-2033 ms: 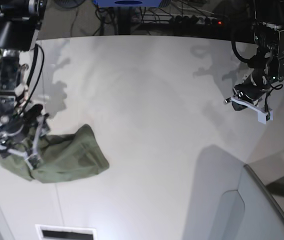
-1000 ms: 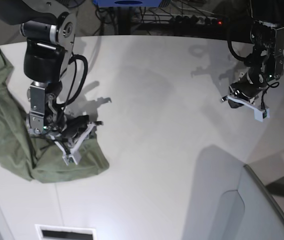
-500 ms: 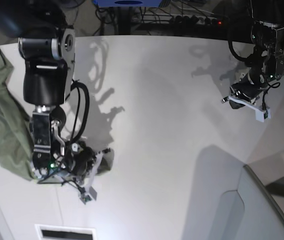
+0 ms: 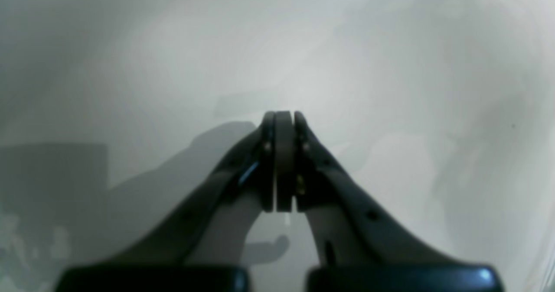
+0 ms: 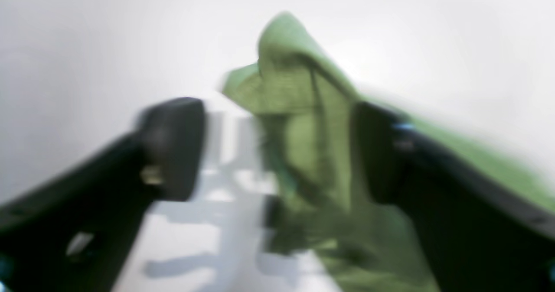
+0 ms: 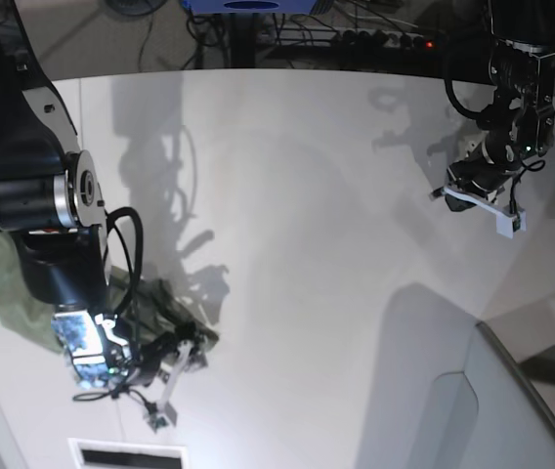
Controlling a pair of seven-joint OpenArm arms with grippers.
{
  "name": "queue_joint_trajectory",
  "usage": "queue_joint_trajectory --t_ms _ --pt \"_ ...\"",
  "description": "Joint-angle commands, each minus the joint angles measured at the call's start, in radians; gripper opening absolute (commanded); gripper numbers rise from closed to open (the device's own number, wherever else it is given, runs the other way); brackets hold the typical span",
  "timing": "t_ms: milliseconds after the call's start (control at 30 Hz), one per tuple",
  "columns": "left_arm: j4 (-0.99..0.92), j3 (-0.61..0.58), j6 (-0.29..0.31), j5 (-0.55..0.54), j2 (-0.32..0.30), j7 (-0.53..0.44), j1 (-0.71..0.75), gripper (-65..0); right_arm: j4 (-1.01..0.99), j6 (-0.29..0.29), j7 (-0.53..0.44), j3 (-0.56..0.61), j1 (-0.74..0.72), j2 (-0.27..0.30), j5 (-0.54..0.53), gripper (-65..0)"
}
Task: Layout the t-shirt on the table in an organized manner, then fold the t-shirt properly
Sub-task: 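Regrasp the shirt edge with the right gripper and smooth it flat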
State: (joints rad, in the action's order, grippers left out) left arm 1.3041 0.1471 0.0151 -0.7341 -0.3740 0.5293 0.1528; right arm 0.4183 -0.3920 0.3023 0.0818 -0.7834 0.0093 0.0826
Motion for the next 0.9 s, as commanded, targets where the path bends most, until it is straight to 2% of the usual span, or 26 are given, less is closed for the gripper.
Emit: queue_joint_trajectory --t_ms 0,100,167,267,333,400,500,600,700,767,867 --pt "0.015 0.006 0.003 -0.003 -0.018 -0.015 -0.009 -65.0 0.090 0.001 0.007 0.016 -0.038 0.027 -0.013 -12.5" --pt "0.015 0.004 0.003 -0.003 -0.018 -0.015 -0.009 -65.0 0.363 0.005 0.122 0.039 0.057 0.074 -0.013 -20.6" --pt "0.015 0.004 0.003 -0.003 -0.018 -0.015 -0.009 -65.0 0.561 0.020 0.180 0.042 0.161 0.110 -0.011 -23.3" --pt "0.015 0.004 0.003 -0.003 -0.018 -0.015 -0.011 -65.0 0.836 0.106 0.229 0.042 0.348 0.142 0.044 -19.7" --pt "0.015 0.003 0.003 -0.003 -0.016 -0.015 -0.028 -65.0 0.928 0.118 0.226 0.054 0.457 0.142 0.153 -17.9" --pt "0.013 -0.019 0.003 -0.003 -0.016 -0.015 -0.037 -65.0 0.945 0.120 0.217 0.114 0.517 0.142 0.260 -18.3" --pt "0.016 -0.076 0.003 -0.003 -0.020 -0.015 -0.055 -65.0 0.943 0.146 0.130 0.169 0.580 0.140 0.377 -18.3" --pt "0.015 -0.131 0.003 -0.003 -0.018 -0.015 -0.068 -65.0 0.908 0.212 0.076 0.171 0.591 0.110 0.440 -18.3" --pt "0.015 -0.162 0.003 -0.003 -0.018 -0.015 -0.068 -65.0 0.798 0.225 0.044 0.171 0.559 0.080 0.497 -19.1" --pt "0.015 -0.163 0.003 -0.003 -0.018 -0.015 -0.068 -65.0 0.721 0.252 0.007 0.164 0.537 0.051 0.530 -24.3" --pt "0.015 -0.155 0.003 -0.003 -0.020 -0.015 -0.065 -65.0 0.635 0.344 -0.039 0.164 0.505 0.027 0.572 -32.4"
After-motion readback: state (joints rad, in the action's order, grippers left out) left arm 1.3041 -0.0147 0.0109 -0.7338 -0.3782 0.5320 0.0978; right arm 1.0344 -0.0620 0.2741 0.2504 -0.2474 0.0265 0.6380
